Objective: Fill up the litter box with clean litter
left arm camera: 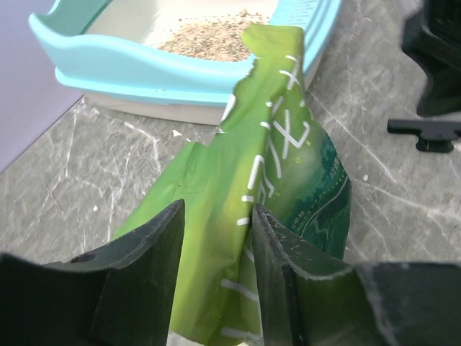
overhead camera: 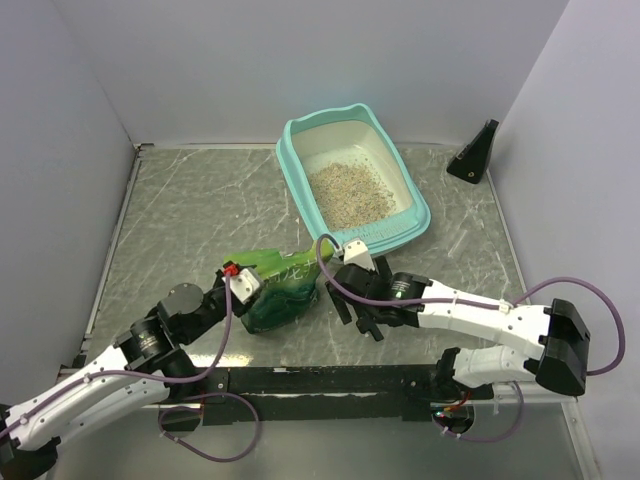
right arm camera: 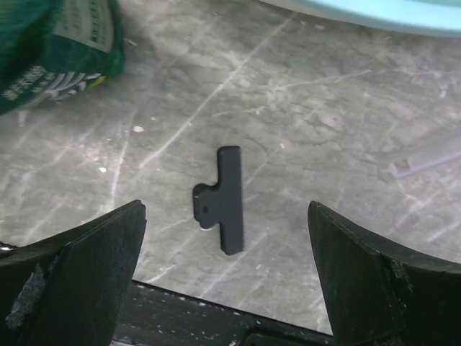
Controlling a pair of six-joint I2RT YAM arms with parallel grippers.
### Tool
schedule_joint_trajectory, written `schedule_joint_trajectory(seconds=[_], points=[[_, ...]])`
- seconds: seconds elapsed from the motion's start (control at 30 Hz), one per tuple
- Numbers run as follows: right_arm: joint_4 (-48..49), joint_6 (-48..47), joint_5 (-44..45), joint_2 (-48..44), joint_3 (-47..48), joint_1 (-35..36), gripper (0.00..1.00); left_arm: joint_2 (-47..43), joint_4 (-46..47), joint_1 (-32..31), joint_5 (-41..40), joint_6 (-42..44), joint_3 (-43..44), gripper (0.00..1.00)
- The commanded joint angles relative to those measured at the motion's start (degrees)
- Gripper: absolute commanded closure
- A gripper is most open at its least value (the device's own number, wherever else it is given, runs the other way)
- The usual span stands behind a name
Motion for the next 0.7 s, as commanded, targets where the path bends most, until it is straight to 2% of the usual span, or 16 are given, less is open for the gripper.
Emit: schedule_joint_trajectory(seconds=[0.0, 0.1, 0.23, 0.33, 0.47, 0.63, 0.67], points=[[2.7, 0.4, -3.2, -1.7, -2.8, 0.4, 0.00, -0.5, 2.8, 0.3, -5.2, -3.5, 3.7, 0.52], [-1.1, 2.6, -3.6, 2.4, -2.5, 2.6, 0.03, -0.3, 2.9, 0.3, -6.3, -5.1, 5.2, 0.51], [-8.3, 7.8, 2.4, 10.2, 1.2, 7.7, 0.05, -0.7, 2.7, 0.4, -5.5, -6.1, 7.0, 0.51], [-9.9, 9.8, 3.3, 15.6, 2.3, 8.1, 0.06, -1.7, 2.8, 0.4, -4.8, -5.8, 7.1, 0.50], [-7.8, 10.1, 2.6, 18.5, 2.1, 8.2, 0.11, -3.5, 3.0, 0.5, -4.8, -5.6, 6.6, 0.50], [-6.1, 8.8, 2.7, 20.7, 1.9, 8.0, 0.21, -4.3, 3.5, 0.5, -4.9, -5.2, 6.1, 0.50], [-5.7, 8.8, 2.8, 21.1, 1.9, 7.8, 0.26, -4.0, 3.4, 0.5, -4.8, -5.2, 6.1, 0.50]])
